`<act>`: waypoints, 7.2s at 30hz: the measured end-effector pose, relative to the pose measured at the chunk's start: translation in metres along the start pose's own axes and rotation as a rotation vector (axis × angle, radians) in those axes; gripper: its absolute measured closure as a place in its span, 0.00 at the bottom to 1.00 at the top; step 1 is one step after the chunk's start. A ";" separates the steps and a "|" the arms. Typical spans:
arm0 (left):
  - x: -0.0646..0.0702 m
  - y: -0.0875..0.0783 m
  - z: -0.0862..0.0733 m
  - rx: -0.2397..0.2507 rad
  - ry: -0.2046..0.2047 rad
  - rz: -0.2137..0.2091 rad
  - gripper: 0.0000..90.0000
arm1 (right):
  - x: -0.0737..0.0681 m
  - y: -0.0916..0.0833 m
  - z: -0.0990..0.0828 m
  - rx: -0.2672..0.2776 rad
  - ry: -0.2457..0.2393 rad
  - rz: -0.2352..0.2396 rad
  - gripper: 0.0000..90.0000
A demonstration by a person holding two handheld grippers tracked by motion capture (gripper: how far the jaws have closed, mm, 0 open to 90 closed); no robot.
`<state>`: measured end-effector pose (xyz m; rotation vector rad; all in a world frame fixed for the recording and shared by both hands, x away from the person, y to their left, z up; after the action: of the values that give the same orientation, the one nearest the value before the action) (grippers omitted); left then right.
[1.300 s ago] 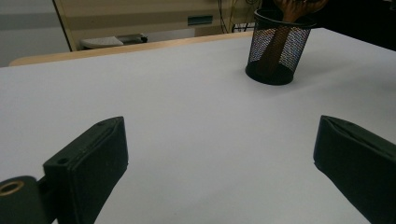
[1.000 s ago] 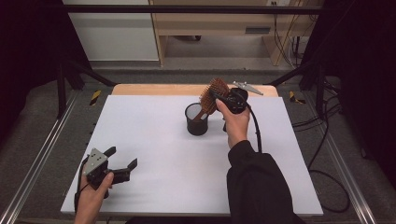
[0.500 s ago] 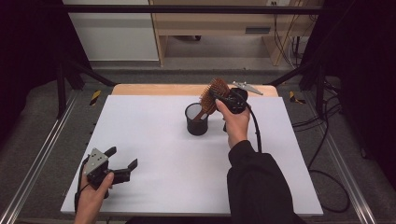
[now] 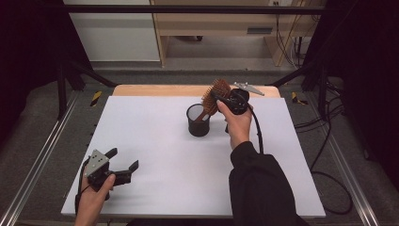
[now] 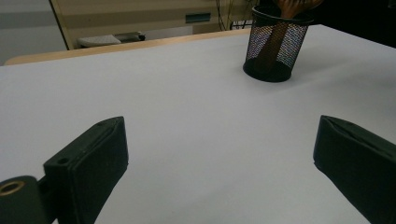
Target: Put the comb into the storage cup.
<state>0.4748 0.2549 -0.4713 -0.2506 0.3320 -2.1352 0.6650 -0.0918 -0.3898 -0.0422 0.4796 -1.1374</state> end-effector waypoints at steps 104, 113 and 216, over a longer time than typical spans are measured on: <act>-0.007 -0.008 0.006 0.054 0.000 0.079 0.04 | -0.001 -0.089 0.012 0.048 -0.253 -0.010 0.11; -0.010 -0.011 0.006 0.061 -0.006 0.089 0.04 | 0.003 -0.100 0.018 0.103 -0.286 -0.056 0.12; 0.001 -0.034 0.008 0.199 0.014 0.026 0.04 | 0.072 -0.181 -0.112 0.119 -0.334 0.069 0.03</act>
<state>0.4503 0.2707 -0.4522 -0.1161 0.1284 -2.1272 0.4897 -0.2095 -0.4661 -0.1095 0.1148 -1.0640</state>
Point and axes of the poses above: each handheld gripper's, and its own axes: y roughly forward along the jaws, z roughly out of its top, x roughly to its right, the point moved 7 cm from there along y, roughly forward along the jaws, and after that the axes turned 3 degrees about -z, right-handed, at the moved point
